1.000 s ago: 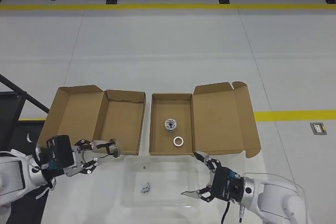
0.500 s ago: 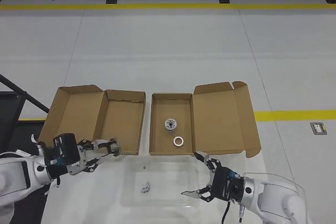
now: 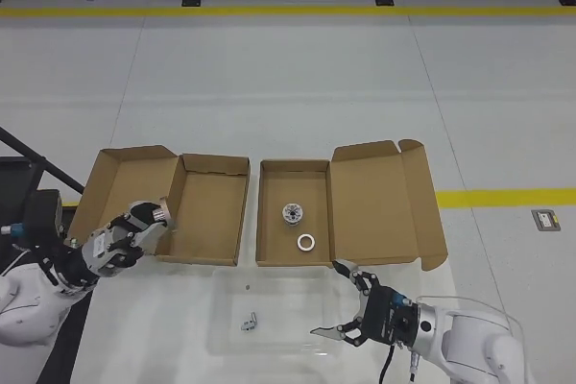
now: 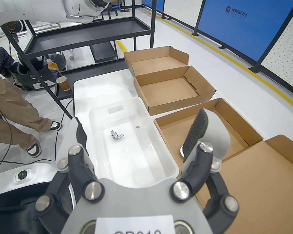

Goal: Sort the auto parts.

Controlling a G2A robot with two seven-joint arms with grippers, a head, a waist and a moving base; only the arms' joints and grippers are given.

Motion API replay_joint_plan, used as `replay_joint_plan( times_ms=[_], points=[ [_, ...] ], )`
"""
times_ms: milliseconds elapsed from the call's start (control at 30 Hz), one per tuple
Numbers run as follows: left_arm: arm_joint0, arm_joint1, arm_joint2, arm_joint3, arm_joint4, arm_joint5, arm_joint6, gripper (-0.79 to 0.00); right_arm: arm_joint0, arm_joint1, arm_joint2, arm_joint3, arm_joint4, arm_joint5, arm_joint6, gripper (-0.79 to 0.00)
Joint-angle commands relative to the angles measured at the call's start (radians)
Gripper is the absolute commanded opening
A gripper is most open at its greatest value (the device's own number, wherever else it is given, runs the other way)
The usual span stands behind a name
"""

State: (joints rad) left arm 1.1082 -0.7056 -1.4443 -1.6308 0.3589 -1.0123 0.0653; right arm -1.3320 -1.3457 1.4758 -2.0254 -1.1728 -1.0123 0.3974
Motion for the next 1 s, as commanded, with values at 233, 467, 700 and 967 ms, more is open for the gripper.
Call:
replay_joint_plan(
  times_ms=[233,467,700,967],
  points=[
    [-0.12,-0.003,0.057,0.101,-0.02,0.029,-0.166,-0.785,0.0,0.0,0.0,0.0,0.0,0.0,0.0,0.0],
    [-0.21,-0.024,0.11,0.163,0.274,0.205,-0.209,-0.785,0.0,0.0,0.0,0.0,0.0,0.0,0.0,0.0],
    [-0.357,-0.063,0.234,0.292,0.436,0.305,-0.228,-0.785,0.0,0.0,0.0,0.0,0.0,0.0,0.0,0.0],
    [-0.357,-0.063,0.234,0.292,0.436,0.305,-0.228,-0.785,0.0,0.0,0.0,0.0,0.0,0.0,0.0,0.0]
  ],
)
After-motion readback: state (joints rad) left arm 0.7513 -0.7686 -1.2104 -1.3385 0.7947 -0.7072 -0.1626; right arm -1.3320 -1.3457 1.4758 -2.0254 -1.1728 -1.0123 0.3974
